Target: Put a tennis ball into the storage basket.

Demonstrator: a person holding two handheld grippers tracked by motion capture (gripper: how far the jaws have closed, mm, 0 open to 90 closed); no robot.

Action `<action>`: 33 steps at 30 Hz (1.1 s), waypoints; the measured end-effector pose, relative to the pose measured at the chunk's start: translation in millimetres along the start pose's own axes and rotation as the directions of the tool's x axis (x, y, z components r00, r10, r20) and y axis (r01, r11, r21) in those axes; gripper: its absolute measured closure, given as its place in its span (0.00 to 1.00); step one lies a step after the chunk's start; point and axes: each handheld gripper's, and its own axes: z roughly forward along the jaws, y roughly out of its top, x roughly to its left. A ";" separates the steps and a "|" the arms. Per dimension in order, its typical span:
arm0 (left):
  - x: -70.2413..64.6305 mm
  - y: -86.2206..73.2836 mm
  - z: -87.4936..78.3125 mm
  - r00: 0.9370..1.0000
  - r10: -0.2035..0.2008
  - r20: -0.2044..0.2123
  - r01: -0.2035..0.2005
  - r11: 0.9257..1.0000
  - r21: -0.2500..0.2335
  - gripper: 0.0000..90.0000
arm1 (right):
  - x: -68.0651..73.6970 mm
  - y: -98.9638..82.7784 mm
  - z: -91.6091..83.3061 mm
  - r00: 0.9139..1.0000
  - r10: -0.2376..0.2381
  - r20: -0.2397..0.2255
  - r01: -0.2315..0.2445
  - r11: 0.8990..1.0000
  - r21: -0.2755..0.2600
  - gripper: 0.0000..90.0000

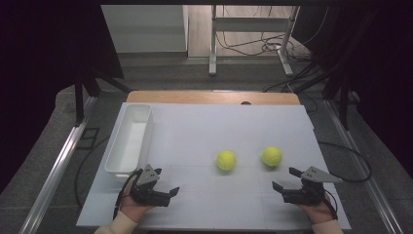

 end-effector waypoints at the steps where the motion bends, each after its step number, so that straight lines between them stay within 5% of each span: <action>1: -0.1 0.5 0.4 1.000 0.001 -0.001 -0.001 1.000 -0.001 0.08 | 0.0 0.1 0.1 1.000 -0.001 0.000 0.001 1.000 0.000 0.13; 33: -4.6 16.2 -0.1 1.000 0.006 0.026 -0.005 1.000 -0.028 0.08 | 2.4 0.9 4.1 1.000 -0.011 0.001 0.011 1.000 0.019 0.14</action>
